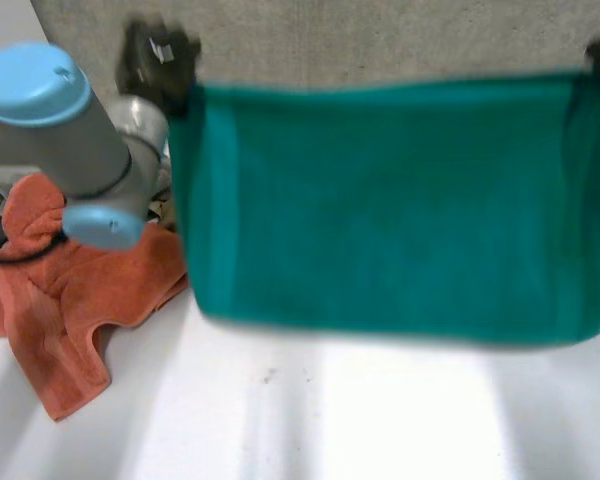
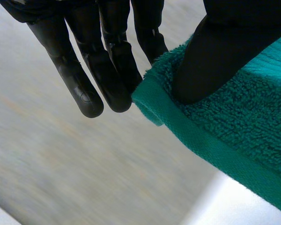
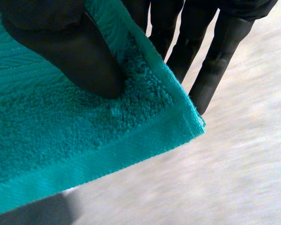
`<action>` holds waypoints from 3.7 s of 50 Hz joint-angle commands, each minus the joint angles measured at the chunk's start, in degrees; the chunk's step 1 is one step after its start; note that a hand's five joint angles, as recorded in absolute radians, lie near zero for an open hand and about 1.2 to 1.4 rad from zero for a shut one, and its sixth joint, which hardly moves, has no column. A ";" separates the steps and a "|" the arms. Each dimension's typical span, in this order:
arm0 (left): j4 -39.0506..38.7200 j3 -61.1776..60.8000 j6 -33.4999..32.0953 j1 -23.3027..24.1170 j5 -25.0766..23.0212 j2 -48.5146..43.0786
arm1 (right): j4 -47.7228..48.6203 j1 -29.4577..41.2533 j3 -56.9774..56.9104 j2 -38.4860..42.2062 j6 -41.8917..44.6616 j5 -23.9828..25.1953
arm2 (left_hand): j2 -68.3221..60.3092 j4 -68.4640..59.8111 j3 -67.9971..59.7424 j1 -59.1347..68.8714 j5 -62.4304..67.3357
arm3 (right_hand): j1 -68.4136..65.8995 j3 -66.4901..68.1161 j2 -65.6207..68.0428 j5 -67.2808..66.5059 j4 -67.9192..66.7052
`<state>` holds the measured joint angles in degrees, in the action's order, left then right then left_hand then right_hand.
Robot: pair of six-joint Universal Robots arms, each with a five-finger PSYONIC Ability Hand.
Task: Fold the laundry.
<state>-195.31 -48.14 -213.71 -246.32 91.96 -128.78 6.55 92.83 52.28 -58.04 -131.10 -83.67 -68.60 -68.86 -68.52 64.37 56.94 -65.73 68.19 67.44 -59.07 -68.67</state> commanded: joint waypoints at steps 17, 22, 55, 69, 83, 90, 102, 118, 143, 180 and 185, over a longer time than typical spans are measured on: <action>-20.81 -15.04 0.84 -2.50 -1.26 5.91 | 17.62 2.71 9.06 -2.70 -14.45 4.39 | -11.40 -11.14 -11.48 15.63 13.06 | -14.27 11.81 12.56 -10.93 -11.33; -20.90 -22.16 1.02 -2.59 -2.31 3.80 | 13.58 2.62 10.73 4.85 -13.66 5.00 | -11.40 -11.14 -11.48 15.63 13.06 | -14.27 11.81 12.56 -10.93 -11.33; 27.63 -53.91 -2.94 -0.74 -1.52 33.60 | -29.51 -6.52 38.25 -17.99 22.92 5.18 | -11.40 -11.14 -11.48 15.63 13.06 | -14.27 11.81 12.56 -10.93 -11.33; 0.82 -35.99 -3.38 -0.13 2.25 8.82 | -3.93 1.91 21.12 4.15 12.10 3.86 | -11.40 -11.14 -11.48 15.63 13.06 | -14.27 11.81 12.56 -10.93 -11.33; -5.77 -19.45 -4.08 0.22 2.88 -4.46 | 8.04 4.81 5.02 20.07 11.66 1.32 | 15.56 15.81 15.47 -11.33 -13.90 | 37.32 -39.78 -39.04 40.67 40.26; -6.39 -22.25 -3.20 3.91 1.12 -2.89 | 6.55 4.91 11.41 14.74 6.67 -2.47 | 58.60 58.86 58.52 -54.37 -56.94 | 55.73 -58.19 -57.44 59.07 58.67; -6.48 -34.20 -0.84 4.97 1.12 7.83 | -7.34 -6.42 28.22 -2.08 -5.57 14.31 | 58.60 58.86 58.52 -54.37 -56.94 | 49.61 -52.07 -51.32 52.95 52.55; -6.57 -37.03 4.53 5.06 1.12 8.98 | -4.62 -9.86 26.64 8.82 -0.82 17.05 | 58.60 58.86 58.52 -54.37 -56.94 | 11.05 -13.51 -12.77 14.39 13.99; -6.22 -40.98 8.05 4.62 1.64 20.32 | -0.40 -6.98 22.78 -6.38 4.19 8.17 | 58.60 58.86 58.52 -54.37 -56.94 | -14.27 11.81 12.56 -10.93 -11.33; -5.87 -43.80 15.78 5.59 1.12 21.73 | 0.22 -16.80 35.96 0.82 -4.08 20.91 | 58.60 58.86 58.52 -54.37 -56.94 | 36.64 -39.10 -38.36 39.98 39.58; -5.87 -43.80 15.78 5.59 1.12 21.73 | 1.97 -17.16 34.99 3.37 -3.81 21.00 | 58.60 58.86 58.52 -54.37 -56.94 | 33.11 -35.57 -34.83 36.45 36.05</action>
<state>-201.16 -91.97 -197.89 -240.71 93.07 -107.03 6.78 75.92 88.28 -57.56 -136.07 -62.42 -11.97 -11.73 -12.32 12.20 2.82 -24.71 24.81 23.68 -16.11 -25.78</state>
